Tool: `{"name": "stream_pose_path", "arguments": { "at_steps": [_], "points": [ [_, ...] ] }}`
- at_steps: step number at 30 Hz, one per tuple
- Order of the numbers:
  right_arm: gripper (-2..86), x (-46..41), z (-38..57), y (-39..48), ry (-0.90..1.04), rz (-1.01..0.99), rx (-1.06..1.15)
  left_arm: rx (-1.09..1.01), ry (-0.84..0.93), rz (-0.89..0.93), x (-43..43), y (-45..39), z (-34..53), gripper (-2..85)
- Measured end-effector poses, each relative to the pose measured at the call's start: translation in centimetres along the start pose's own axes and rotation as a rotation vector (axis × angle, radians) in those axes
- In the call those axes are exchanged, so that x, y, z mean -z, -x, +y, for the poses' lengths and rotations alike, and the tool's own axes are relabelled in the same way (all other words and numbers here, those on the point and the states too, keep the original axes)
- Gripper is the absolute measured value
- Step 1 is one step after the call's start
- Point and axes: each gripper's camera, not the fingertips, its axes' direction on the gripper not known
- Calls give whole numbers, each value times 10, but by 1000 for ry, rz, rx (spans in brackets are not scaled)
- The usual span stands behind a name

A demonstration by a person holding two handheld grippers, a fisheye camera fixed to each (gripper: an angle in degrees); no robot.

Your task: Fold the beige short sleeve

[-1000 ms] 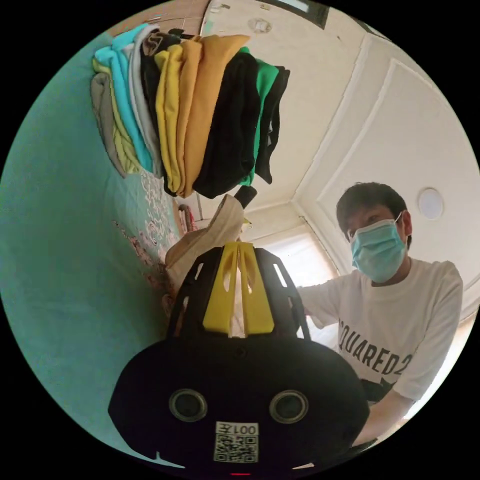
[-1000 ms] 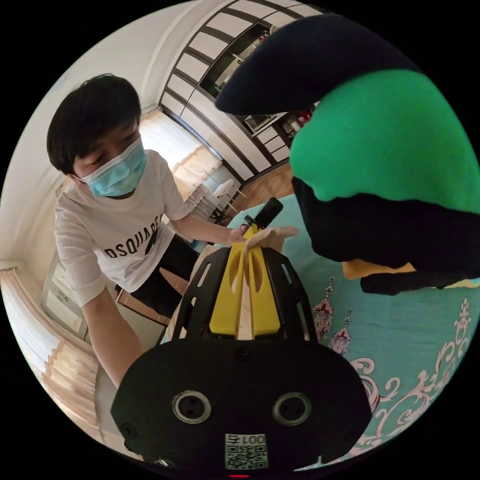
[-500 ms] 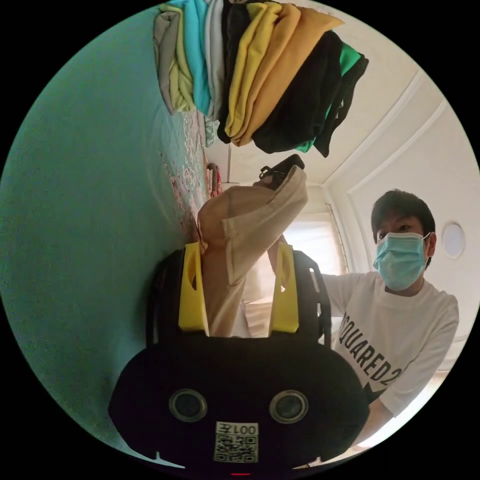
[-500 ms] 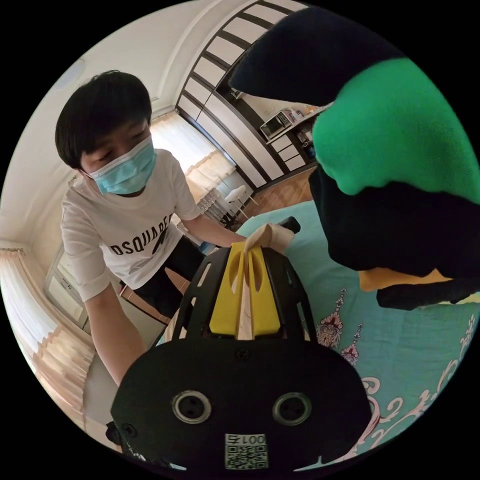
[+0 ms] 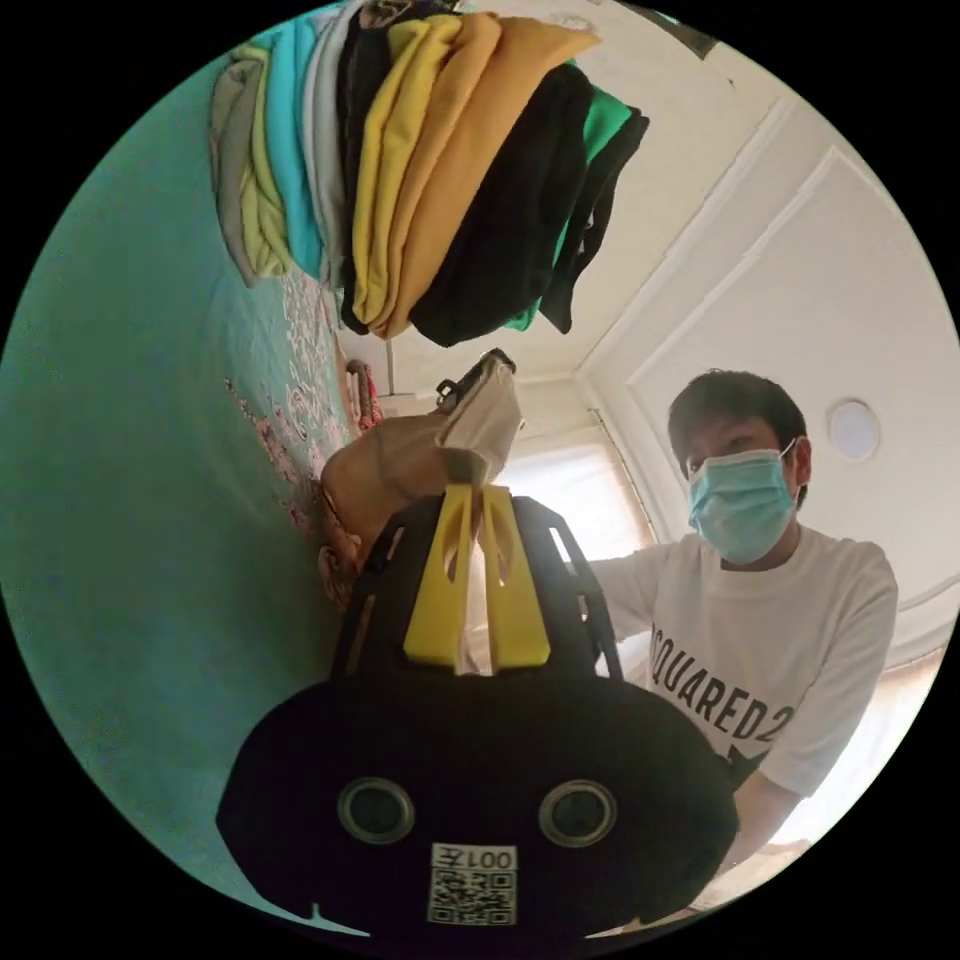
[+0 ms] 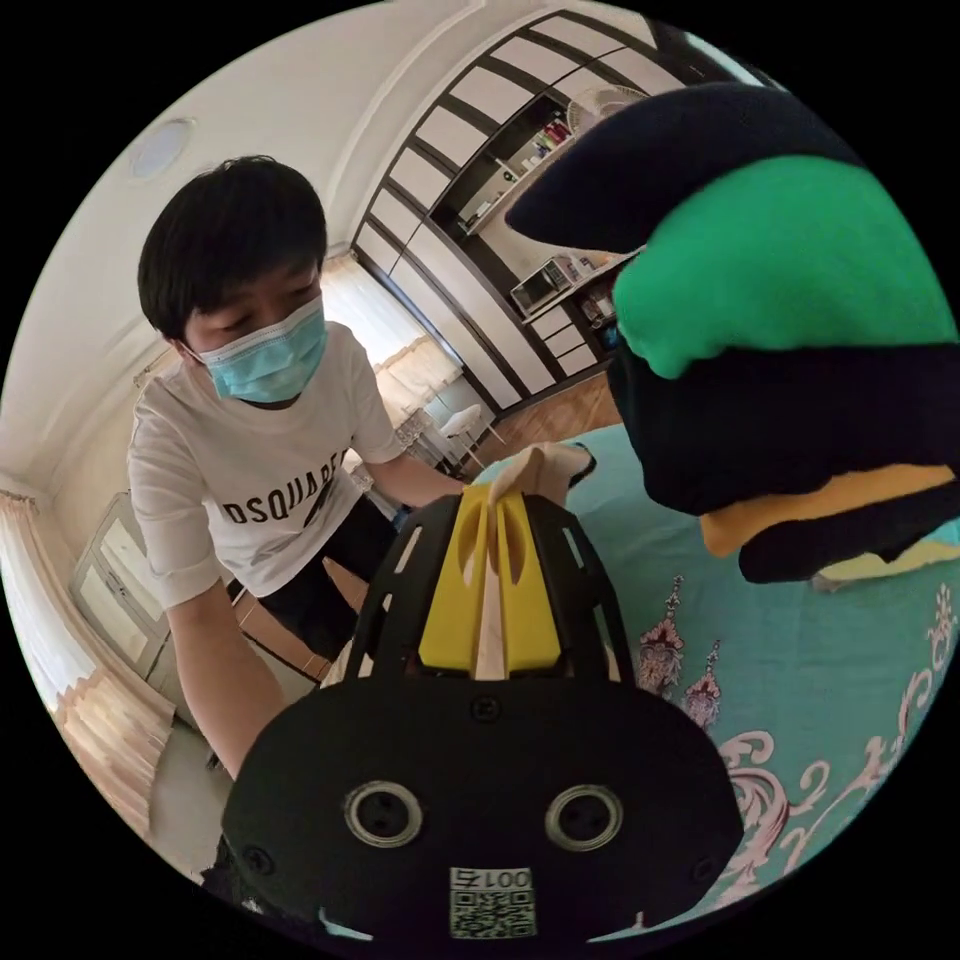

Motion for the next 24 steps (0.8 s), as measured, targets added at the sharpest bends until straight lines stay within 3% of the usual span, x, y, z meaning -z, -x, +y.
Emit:
{"name": "stream_pose_path", "arguments": {
  "at_steps": [6, 12, 17, 24],
  "points": [
    [2, -38, 3, -11, 24, 276, -170, -23, -31, -240, 6, -18, 20, -9],
    [3, -116, -10, -18, 292, 589, -226, -37, -19, -576, -15, -32, 47, -9],
    [4, -193, -19, -5, 505, 900, -94, -109, 65, -859, -55, -40, 68, -9],
    [4, -265, -22, 27, 593, 1195, 156, -154, 164, -1074, -103, -35, 90, -9]
  ]
}}
